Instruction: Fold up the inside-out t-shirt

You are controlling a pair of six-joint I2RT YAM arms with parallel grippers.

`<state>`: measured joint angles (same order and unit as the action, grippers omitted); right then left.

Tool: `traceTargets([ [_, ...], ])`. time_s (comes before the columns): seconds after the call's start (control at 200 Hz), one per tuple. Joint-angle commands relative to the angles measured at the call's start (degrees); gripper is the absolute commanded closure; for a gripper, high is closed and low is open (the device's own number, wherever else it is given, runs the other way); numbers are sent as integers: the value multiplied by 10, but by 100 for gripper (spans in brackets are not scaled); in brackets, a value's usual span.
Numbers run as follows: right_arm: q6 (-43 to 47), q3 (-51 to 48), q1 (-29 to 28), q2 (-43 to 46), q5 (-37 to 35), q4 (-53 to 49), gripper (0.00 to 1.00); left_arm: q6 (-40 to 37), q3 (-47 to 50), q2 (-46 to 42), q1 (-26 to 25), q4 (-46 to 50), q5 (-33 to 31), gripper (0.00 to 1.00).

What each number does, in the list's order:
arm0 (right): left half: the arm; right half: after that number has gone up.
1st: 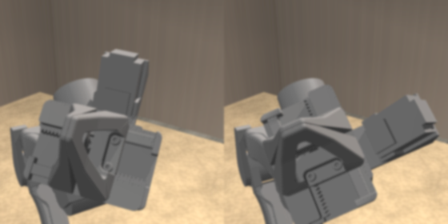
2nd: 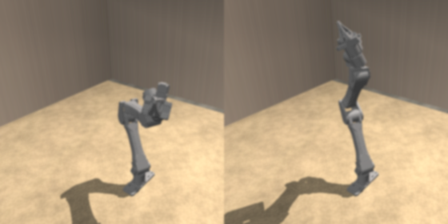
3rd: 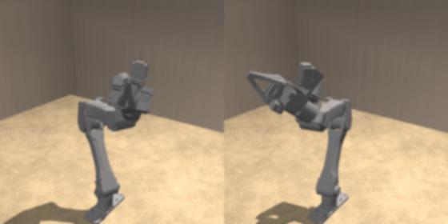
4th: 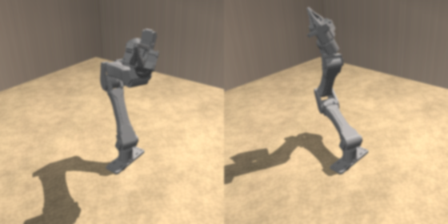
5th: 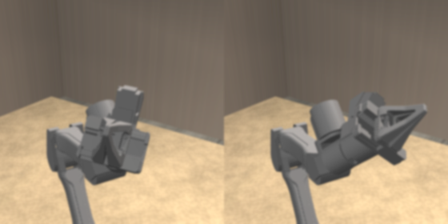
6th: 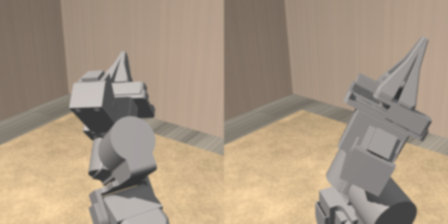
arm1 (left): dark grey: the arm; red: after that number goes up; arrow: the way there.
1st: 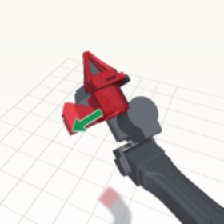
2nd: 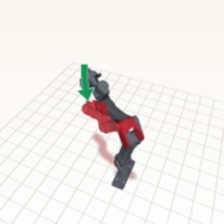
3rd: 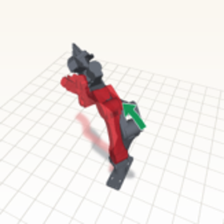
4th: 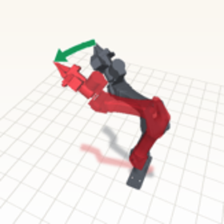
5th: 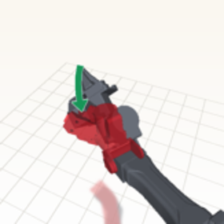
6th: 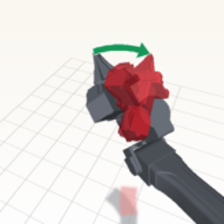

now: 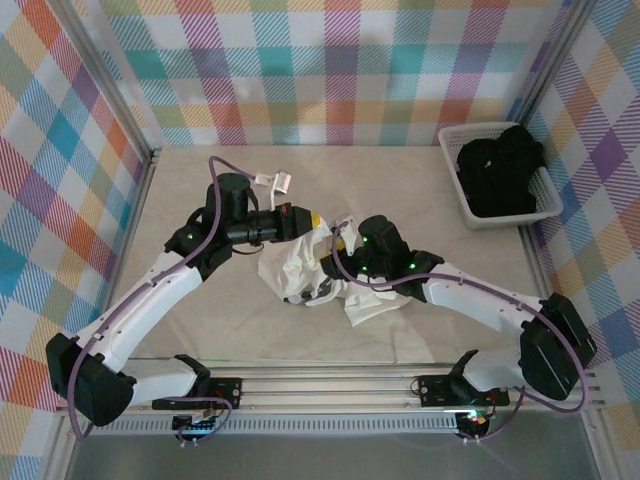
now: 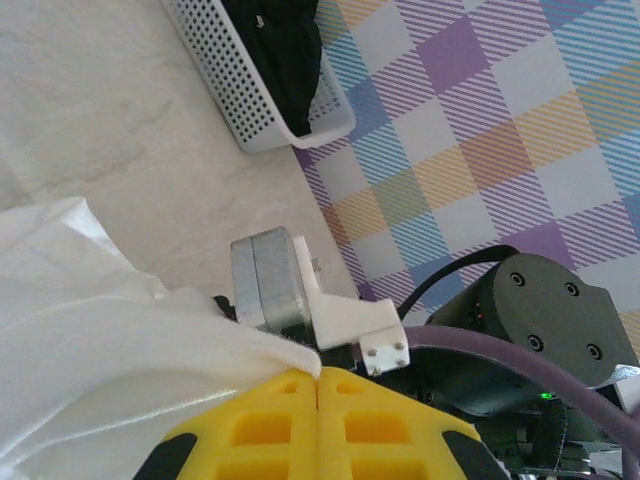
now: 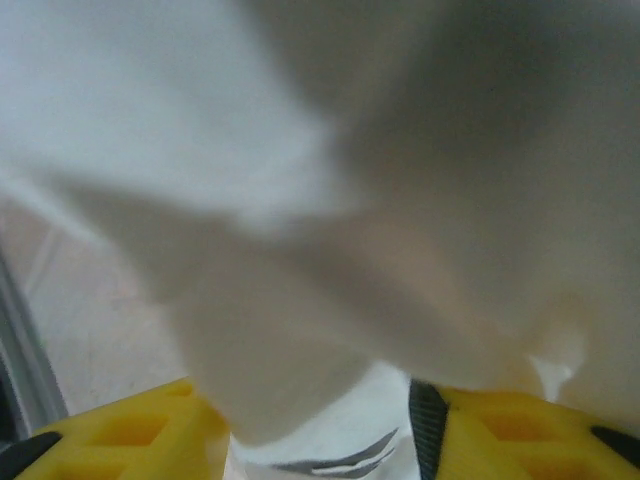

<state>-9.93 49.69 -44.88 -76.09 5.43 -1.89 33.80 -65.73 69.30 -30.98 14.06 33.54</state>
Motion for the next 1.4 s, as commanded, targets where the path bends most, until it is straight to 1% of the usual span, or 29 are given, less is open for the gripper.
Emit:
traceTargets([
  [0.0, 8, -10, 23, 14, 44, 77, 84, -11, -17, -15, 8, 14, -30, 100],
  [0.035, 14, -21, 35, 21, 81, 88, 92, -8, -16, -17, 14, 13, -36, 100],
  [0.055, 18, -31, 48, 29, 131, 99, 96, -5, -15, -17, 18, 14, -39, 100],
  [0.07, 20, -36, 54, 32, 152, 105, 97, -2, -13, -17, 21, 13, -43, 100],
  [0.075, 22, -40, 59, 36, 176, 111, 98, -1, -13, -18, 22, 13, -46, 100],
  [0.085, 24, -44, 66, 39, 197, 116, 99, 0, -11, -19, 24, 12, -49, 100],
  [0.095, 25, -47, 68, 40, 206, 119, 100, 2, -10, -20, 27, 11, -52, 100],
  [0.1, 25, -50, 74, 44, 229, 124, 100, 3, -9, -20, 28, 11, -53, 100],
  [0.105, 25, -50, 74, 44, 229, 124, 100, 5, -9, -20, 30, 11, -55, 100],
  [0.115, 27, -56, 81, 50, 256, 131, 100, 6, -8, -21, 33, 9, -58, 100],
  [0.14, 28, -65, 93, 59, 296, 141, 100, 12, -5, -22, 40, 7, -63, 100],
  [0.175, 27, -75, 106, 69, 337, 154, 100, 20, -2, -21, 49, 2, -65, 100],
  [0.18, 25, -78, 110, 73, 353, 158, 100, 22, -2, -21, 51, 1, -65, 100],
  [0.295, -9, -110, 168, 101, 495, 227, 100, 34, 3, -17, 74, 2, -90, 100],
  [0.365, -12, -111, 187, 113, 549, 236, 100, 21, -1, -12, 77, 13, -125, 100],
  [0.395, -5, -107, 188, 115, 563, 230, 100, 13, -3, -8, 77, 40, -143, 100],
  [0.49, 0, -91, 188, 109, 590, 219, 100, -6, -5, 12, 77, 52, -148, 100],
  [0.555, 1, -81, 188, 101, 596, 214, 100, -17, -6, 31, 76, 59, -137, 100],
  [0.615, 6, -75, 189, 97, 596, 206, 100, -31, -7, 45, 76, 73, -141, 100],
  [0.67, 10, -69, 188, 93, 593, 199, 100, -44, -5, 52, 76, 88, -158, 88],
  [0.755, 12, -64, 189, 90, 572, 191, 100, -56, 3, 45, 73, 109, -194, 72],
  [0.795, 12, -61, 189, 88, 557, 183, 100, -58, 17, 33, 70, 107, -202, 65],
  [0.885, 12, -56, 189, 84, 534, 169, 100, -56, 61, -11, 54, 90, -199, 50],
  [0.955, 3, -56, 189, 81, 522, 173, 100, -54, 93, -44, 34, 76, -184, 43],
  [1.01, -3, -53, 189, 77, 512, 175, 100, -53, 119, -63, 16, 57, -159, 39],
  [1.08, -6, -48, 188, 73, 508, 175, 100, -57, 141, -73, -2, 39, -134, 37],
  [1.17, -5, -45, 189, 70, 508, 172, 100, -61, 155, -67, -13, 24, -109, 37],
  [1.185, -4, -45, 189, 69, 508, 173, 100, -60, 155, -64, -14, 3, -105, 37],
  [1.395, -1, -40, 189, 73, 484, 151, 100, -43, 161, -27, -40, -93, -18, 48],
])
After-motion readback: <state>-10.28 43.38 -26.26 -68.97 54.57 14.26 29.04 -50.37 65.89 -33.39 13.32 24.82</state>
